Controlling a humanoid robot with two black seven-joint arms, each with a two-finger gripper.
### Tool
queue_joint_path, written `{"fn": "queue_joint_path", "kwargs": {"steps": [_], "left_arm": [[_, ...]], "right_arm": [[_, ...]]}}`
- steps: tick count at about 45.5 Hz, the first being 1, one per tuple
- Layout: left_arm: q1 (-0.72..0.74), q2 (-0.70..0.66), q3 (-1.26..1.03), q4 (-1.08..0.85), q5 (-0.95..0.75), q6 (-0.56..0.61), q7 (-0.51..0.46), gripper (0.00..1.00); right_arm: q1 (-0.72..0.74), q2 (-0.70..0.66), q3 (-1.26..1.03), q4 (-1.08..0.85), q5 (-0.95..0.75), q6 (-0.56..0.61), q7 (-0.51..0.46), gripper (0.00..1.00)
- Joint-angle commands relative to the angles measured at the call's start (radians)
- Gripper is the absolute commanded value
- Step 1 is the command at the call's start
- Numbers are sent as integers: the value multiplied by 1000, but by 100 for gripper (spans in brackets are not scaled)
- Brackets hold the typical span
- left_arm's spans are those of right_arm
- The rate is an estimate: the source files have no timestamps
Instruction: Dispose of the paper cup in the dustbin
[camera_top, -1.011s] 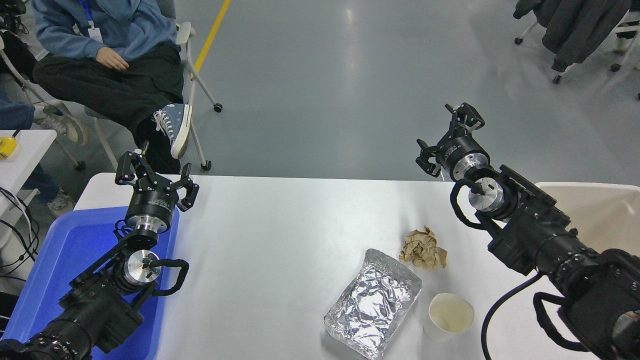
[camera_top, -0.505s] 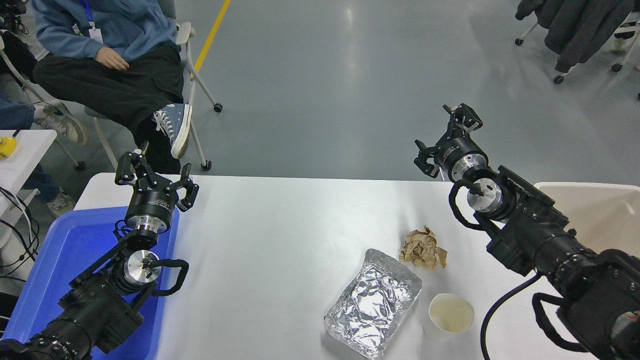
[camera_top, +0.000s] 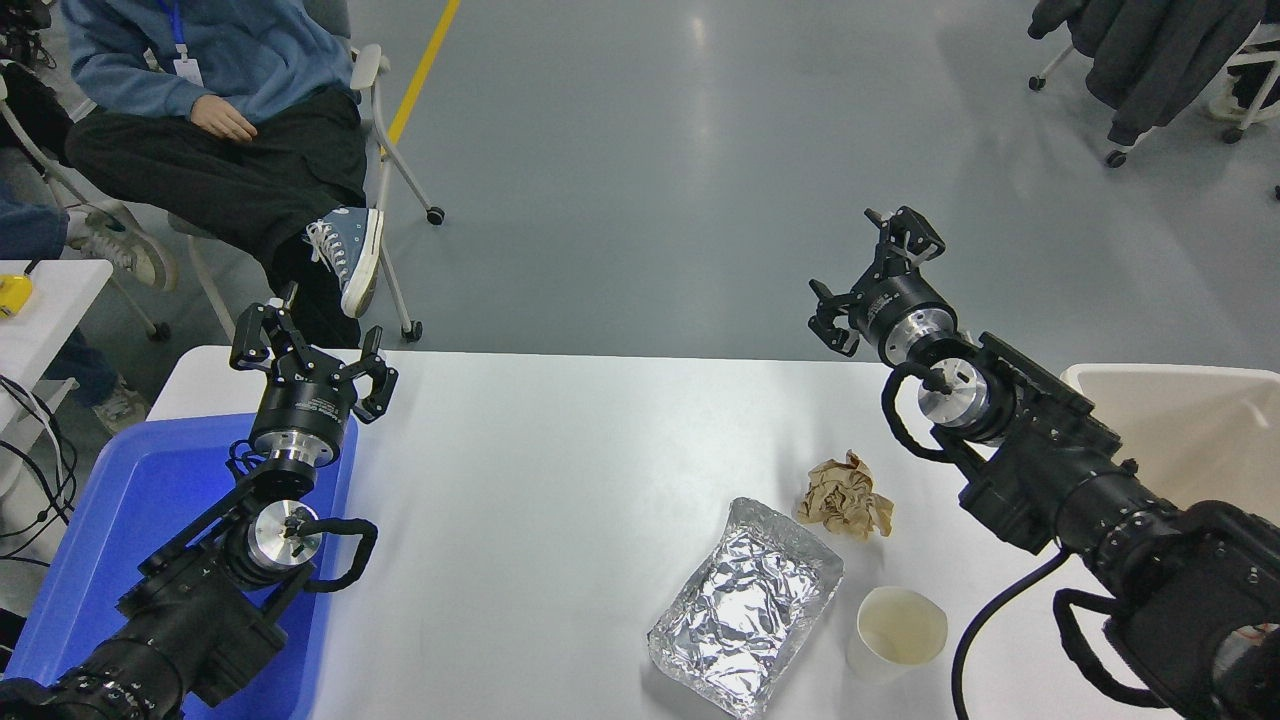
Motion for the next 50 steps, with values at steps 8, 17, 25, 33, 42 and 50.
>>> {"fn": "queue_joint_path", "kwargs": {"steps": [8,17,25,33,42,50], "left_arm": [[1,0,0,0,0,1,0,100],[1,0,0,0,0,0,0,100],[-1,0,0,-1,0,0,2,100],[-1,0,0,-3,0,0,2,100],[-1,0,0,-3,0,0,2,100],[-1,0,0,-3,0,0,3,100]], "right_arm": [[5,10,-168,189,-9,2,0,100],[26,19,-274,219,-93,2,0,100],[29,19,-377,221,-196,1,0,100],[29,19,-477,233,-297,1,0,100],[18,-21,-553,322,-406,1,0,100],[17,-193,-630,509,-429,1,0,100]]}}
